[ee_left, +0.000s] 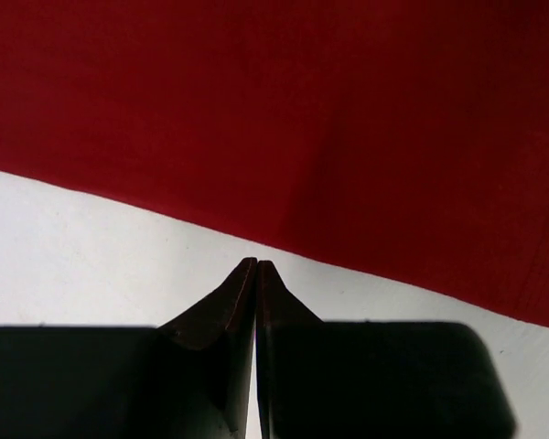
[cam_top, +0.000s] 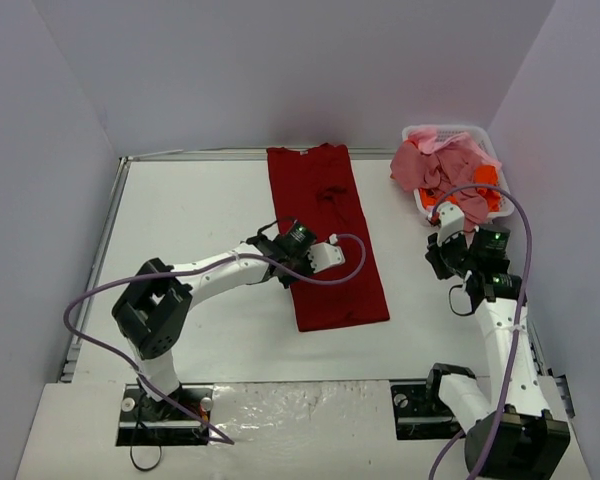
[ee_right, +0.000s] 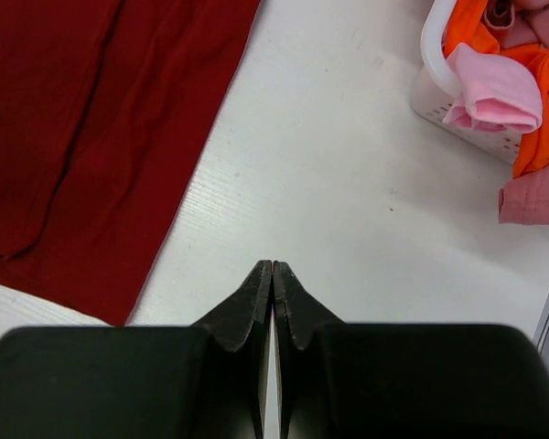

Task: Fold and stack the t-shirts
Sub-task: Grab the bottom of the folded rectangular tshirt with both arms

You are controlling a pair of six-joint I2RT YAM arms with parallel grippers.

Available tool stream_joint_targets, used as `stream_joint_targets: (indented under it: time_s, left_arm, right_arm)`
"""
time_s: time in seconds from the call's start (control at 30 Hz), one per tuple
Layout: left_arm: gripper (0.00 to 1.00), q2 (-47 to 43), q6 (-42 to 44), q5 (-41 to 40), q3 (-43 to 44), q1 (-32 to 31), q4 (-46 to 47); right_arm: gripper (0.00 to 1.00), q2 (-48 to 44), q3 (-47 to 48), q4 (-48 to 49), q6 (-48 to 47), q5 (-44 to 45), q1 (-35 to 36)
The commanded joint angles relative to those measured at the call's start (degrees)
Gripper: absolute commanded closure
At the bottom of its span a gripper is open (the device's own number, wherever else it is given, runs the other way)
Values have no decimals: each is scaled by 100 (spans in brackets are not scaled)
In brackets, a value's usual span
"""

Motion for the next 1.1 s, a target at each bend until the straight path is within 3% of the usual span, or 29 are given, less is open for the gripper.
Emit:
stream_joint_targets:
  time_s: [0.0, 0.63, 1.07]
  left_arm:
    - [98, -47, -285, 264, 272, 25, 87]
    - [98, 1008, -689, 423, 632, 112, -97]
    - [98, 1412, -865, 774, 764, 798, -475]
  right_arm:
    - [100, -214, -156, 140, -194, -42, -54]
    - [96, -241, -296, 202, -256, 81, -125]
    - [89, -180, -340, 202, -300, 134, -125]
